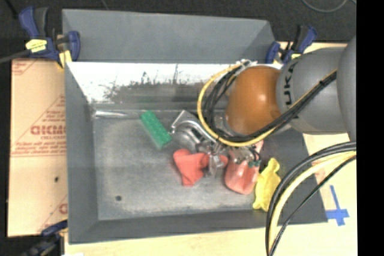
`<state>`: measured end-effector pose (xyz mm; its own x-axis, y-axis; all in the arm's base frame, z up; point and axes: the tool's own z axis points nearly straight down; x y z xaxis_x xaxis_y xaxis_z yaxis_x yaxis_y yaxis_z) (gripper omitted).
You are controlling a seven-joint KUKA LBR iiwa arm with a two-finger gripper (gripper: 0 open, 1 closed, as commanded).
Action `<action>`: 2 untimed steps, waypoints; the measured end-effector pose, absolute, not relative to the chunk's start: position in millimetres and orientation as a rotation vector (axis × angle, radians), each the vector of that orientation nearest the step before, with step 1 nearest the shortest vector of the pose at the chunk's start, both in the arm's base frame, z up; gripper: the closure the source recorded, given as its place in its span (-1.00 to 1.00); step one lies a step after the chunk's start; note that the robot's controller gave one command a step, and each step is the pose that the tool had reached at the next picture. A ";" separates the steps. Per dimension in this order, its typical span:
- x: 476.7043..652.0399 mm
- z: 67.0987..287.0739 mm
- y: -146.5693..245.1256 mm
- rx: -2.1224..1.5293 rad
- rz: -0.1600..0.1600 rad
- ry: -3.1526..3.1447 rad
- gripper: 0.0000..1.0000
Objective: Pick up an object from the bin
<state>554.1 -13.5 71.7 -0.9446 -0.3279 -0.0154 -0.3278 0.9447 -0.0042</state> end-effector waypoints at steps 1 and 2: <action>554.1 71.7 -13.7 -0.521 -0.003 3.082 1.00; 554.1 71.6 -13.8 -0.522 -0.004 3.082 1.00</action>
Offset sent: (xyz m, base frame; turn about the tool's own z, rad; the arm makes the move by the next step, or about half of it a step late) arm 0.0000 0.0000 0.0000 0.0000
